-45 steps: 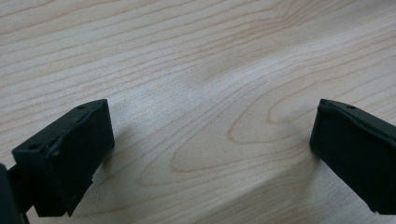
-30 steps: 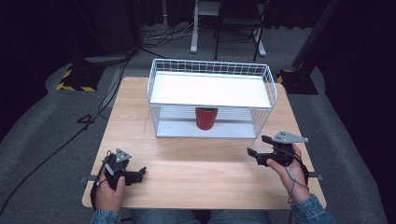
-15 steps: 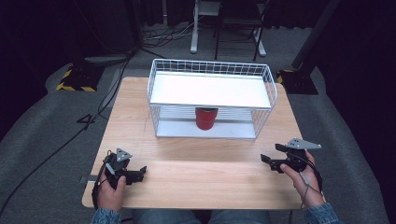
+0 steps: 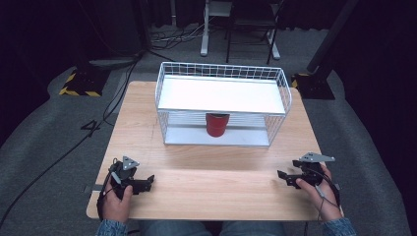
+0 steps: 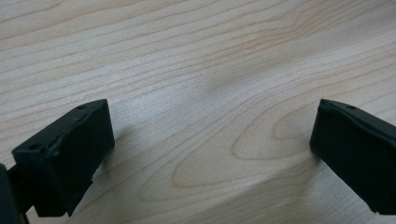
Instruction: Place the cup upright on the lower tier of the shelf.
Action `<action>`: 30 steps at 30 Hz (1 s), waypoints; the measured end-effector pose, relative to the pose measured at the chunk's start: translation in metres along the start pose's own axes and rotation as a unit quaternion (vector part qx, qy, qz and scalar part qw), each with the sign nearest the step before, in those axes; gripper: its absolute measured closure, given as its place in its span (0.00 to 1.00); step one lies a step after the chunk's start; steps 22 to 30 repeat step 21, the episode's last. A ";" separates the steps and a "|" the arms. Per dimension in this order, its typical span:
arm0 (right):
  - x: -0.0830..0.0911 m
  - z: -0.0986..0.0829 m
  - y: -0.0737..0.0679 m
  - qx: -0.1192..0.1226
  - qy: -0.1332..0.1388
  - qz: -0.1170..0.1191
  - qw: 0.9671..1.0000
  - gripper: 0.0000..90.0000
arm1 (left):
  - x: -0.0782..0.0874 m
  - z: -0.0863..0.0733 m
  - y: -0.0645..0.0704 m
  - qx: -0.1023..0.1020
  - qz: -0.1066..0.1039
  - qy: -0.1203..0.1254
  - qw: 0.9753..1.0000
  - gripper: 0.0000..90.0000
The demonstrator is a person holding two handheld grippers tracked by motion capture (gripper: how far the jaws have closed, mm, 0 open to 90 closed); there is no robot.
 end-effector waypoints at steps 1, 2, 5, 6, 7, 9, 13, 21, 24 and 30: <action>-0.001 -0.001 0.000 0.002 0.000 0.001 1.000 0.18 | 0.000 0.000 0.000 0.000 0.000 0.000 1.000 0.00; -0.001 -0.003 0.000 0.000 0.000 0.000 1.000 0.18 | 0.000 0.000 0.000 0.000 0.000 0.000 1.000 0.00; -0.002 -0.007 -0.001 0.003 -0.006 0.000 1.000 0.18 | 0.000 0.000 0.000 0.000 0.000 0.000 1.000 0.00; -0.003 -0.007 -0.001 0.004 -0.007 -0.001 1.000 0.18 | 0.000 0.000 0.000 0.000 0.000 0.000 1.000 0.00; -0.003 -0.009 -0.001 0.005 -0.010 -0.003 1.000 0.18 | 0.000 0.000 0.000 0.000 0.000 0.000 1.000 0.00; -0.004 -0.011 -0.001 0.018 -0.013 -0.011 1.000 0.18 | 0.000 0.000 0.000 0.000 0.000 0.000 1.000 0.00; -0.007 -0.014 -0.003 0.032 -0.003 -0.020 0.999 0.11 | -0.001 0.000 0.000 0.001 0.002 0.001 1.000 0.00; -0.009 -0.014 -0.003 0.030 -0.005 -0.027 0.999 0.07 | -0.001 0.000 0.000 -0.001 0.002 0.000 1.000 0.00; -0.009 -0.014 -0.003 0.030 -0.005 -0.027 0.999 0.07 | -0.001 0.000 0.000 -0.001 0.002 0.000 1.000 0.00; -0.009 -0.014 -0.003 0.030 -0.005 -0.027 0.999 0.07 | -0.001 0.000 0.000 -0.001 0.002 0.000 1.000 0.00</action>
Point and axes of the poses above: each handheld gripper's, and its own axes: x roughly backward along the jaws, z roughly out of its top, y roughly to its right, the point moved 5 cm from there along -x, roughly forward along the jaws, and after that the axes turned 14 degrees about y, right-handed, at the moved point
